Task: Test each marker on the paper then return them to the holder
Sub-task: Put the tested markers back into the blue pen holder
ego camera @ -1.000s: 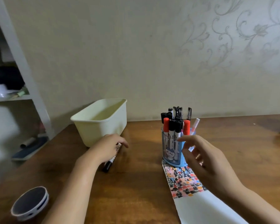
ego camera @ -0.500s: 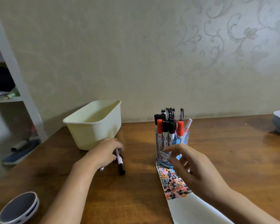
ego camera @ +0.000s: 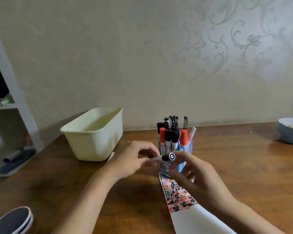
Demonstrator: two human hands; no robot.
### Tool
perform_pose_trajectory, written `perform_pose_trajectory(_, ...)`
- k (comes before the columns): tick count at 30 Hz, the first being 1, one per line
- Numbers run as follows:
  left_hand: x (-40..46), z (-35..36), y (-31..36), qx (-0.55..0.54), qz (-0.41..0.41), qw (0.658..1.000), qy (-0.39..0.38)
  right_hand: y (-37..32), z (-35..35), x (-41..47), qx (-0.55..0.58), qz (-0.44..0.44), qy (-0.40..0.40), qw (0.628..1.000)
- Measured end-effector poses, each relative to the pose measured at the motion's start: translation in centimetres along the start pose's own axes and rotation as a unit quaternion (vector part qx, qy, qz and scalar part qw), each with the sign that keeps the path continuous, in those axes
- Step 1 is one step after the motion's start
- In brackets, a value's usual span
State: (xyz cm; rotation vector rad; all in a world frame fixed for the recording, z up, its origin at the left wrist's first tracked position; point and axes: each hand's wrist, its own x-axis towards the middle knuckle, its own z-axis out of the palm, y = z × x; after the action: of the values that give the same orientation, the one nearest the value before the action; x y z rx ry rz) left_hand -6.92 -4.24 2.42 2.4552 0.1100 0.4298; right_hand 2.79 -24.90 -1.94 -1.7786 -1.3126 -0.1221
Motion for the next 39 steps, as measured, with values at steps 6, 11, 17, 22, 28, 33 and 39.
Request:
perform_pose_trajectory(6,0.1,1.0,0.7,-0.016,0.024,0.999,-0.018,-0.4,-0.3,0.2,0.049,0.008,0.042,0.998)
perform_pose_trajectory(11,0.2,0.5,0.2,-0.064,0.052,0.993,0.079,-0.6,-1.4,0.5,0.110,0.034,0.112,0.987)
perform_pose_trajectory(17,0.5,1.1,-0.9,-0.020,-0.007,0.994,0.105,-0.7,-2.5,0.9,0.143,0.032,0.157,0.977)
perform_pose_trajectory(22,0.2,1.6,0.2,-0.016,-0.035,0.998,0.050,-0.5,-3.0,1.0,0.136,0.031,0.172,0.975)
perform_pose_trajectory(28,0.3,1.5,0.1,-0.018,-0.013,0.996,0.090,-0.5,-3.4,1.0,0.130,0.028,0.186,0.974)
perform_pose_trajectory(33,0.5,1.5,-0.1,0.000,0.021,0.996,0.084,-0.7,-3.6,1.1,0.122,0.025,0.197,0.972)
perform_pose_trajectory(39,0.5,1.3,-0.2,-0.008,0.034,0.995,0.094,-0.5,-3.5,1.1,0.116,0.015,0.191,0.975)
